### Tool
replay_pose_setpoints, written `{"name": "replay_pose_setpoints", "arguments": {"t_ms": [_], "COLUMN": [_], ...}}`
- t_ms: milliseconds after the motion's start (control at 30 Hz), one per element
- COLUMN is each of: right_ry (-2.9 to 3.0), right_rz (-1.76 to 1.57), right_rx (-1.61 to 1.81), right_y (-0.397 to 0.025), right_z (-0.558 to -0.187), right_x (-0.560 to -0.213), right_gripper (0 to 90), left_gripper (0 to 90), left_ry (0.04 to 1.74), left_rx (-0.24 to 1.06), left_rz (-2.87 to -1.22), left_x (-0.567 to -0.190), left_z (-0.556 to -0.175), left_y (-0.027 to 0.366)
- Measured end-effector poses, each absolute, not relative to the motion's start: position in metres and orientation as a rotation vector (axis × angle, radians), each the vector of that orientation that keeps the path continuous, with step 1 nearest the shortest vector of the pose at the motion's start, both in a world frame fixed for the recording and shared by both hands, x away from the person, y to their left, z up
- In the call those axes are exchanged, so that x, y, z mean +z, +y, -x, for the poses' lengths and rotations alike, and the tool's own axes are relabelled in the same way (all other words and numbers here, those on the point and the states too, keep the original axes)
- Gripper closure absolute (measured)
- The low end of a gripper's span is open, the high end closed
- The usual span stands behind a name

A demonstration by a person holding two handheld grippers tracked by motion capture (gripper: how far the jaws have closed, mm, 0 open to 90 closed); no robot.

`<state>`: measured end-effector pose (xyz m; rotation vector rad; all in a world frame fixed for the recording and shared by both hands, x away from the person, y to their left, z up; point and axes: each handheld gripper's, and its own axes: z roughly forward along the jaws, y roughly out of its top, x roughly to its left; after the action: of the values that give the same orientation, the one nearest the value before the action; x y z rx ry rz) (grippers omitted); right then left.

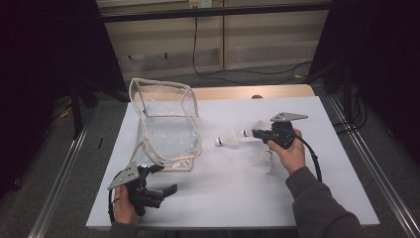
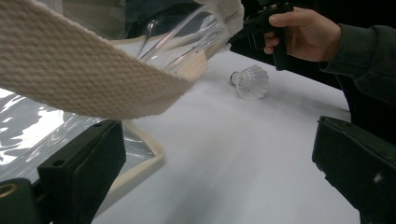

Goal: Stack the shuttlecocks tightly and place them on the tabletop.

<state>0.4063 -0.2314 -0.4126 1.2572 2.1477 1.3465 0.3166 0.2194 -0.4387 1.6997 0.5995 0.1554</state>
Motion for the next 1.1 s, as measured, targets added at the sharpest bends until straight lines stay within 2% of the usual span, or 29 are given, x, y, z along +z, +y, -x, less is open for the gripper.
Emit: {"name": "replay_pose_setpoints", "arguments": {"t_ms": [1100], "right_ry": [2.200], "right_rz": [-1.210], "right_rx": [1.348], "right_y": [-0.214], "right_z": [-0.415], "right_x": [-0.412], "right_gripper": [89.9], "left_gripper": [2.9], "left_ry": [0.600], "left_rx": [0.156], "left_rz": [-1.694], "left_x": [-0.439], "left_z": [-0.317], "left_y": [0.220]}}
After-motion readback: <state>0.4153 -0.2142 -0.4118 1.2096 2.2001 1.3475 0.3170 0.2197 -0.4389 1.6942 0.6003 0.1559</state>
